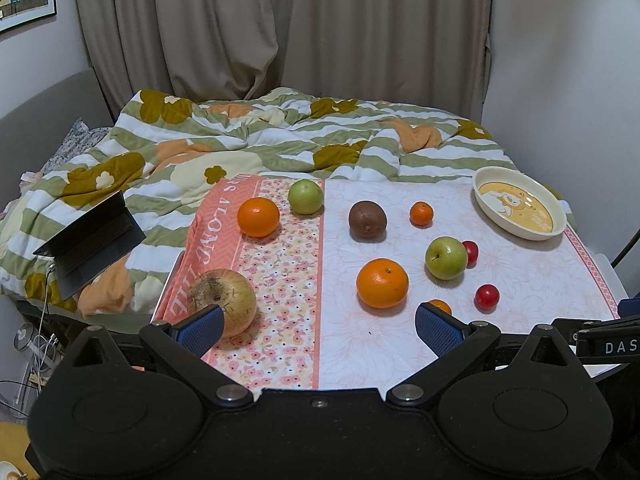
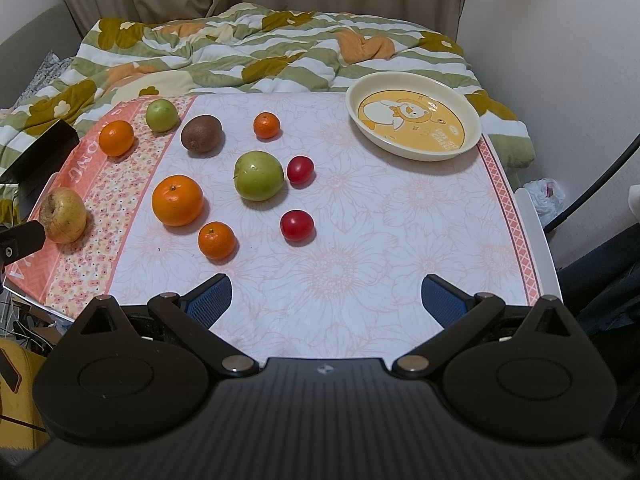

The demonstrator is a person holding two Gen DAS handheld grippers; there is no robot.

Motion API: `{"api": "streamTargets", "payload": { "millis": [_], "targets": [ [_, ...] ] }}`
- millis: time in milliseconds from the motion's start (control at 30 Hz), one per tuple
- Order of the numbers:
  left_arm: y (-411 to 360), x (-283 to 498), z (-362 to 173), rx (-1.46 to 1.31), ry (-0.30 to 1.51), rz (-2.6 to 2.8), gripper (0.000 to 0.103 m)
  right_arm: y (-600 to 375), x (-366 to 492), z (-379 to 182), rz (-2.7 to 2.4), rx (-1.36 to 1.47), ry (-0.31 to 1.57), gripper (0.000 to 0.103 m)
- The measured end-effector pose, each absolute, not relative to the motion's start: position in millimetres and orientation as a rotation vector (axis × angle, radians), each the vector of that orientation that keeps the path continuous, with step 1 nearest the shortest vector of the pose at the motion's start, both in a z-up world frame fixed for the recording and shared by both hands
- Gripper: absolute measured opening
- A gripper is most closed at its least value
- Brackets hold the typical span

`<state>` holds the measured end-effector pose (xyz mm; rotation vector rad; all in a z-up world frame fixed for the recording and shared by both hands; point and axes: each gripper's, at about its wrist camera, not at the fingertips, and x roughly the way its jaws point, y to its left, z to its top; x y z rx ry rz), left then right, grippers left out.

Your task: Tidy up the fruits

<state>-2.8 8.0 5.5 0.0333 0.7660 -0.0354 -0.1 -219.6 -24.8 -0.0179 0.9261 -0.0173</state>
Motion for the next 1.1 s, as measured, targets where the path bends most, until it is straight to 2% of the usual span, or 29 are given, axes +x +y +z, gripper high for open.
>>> {"api": "streamTargets", "payload": {
  "millis": [700, 1100],
  "targets": [
    [10, -3, 7, 0.042, 0.773, -0.037, 0.103, -213, -7, -19, -0.014, -0.011, 0.922, 0.103],
    [47, 13, -3, 0.063, 0.785, 0.013, 0.103, -189, 4, -25, -0.006, -0.003, 0.939, 0.103]
  ]
}}
